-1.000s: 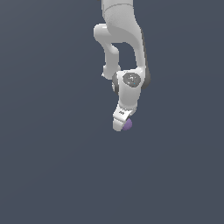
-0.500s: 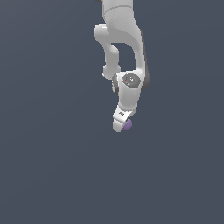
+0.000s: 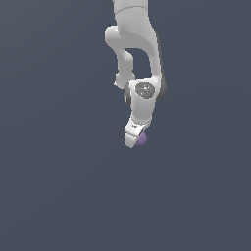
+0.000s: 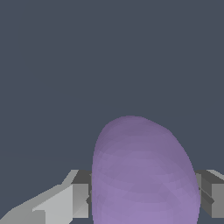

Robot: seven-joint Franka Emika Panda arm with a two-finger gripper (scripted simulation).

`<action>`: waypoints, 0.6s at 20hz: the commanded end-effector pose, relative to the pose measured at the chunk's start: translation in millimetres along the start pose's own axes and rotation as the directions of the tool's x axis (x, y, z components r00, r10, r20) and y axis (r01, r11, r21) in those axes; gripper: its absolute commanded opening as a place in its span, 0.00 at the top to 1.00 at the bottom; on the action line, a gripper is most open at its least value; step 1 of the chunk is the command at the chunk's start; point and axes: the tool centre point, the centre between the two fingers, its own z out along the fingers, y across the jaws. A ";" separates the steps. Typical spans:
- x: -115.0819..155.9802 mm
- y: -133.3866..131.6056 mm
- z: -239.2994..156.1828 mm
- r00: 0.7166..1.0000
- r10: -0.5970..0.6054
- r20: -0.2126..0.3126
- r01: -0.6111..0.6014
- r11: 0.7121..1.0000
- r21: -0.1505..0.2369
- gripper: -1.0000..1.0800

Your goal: Pick up the object and move it to a goal position.

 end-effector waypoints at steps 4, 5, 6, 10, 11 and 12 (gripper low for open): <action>-26.7 10.0 -2.9 1.000 0.001 0.000 -0.001 1.000 0.000 1.00; -33.6 12.5 -3.7 1.000 0.001 0.000 -0.001 1.000 0.000 1.00; -41.2 15.3 -4.5 1.000 0.001 0.000 -0.001 1.000 0.000 1.00; -77.1 28.6 -8.0 1.000 0.002 0.000 -0.002 1.000 0.000 1.00; -87.3 32.5 -9.1 1.000 0.002 0.000 -0.002 1.000 0.000 1.00; -98.1 36.6 -10.3 1.000 0.002 0.000 -0.002 1.000 0.000 1.00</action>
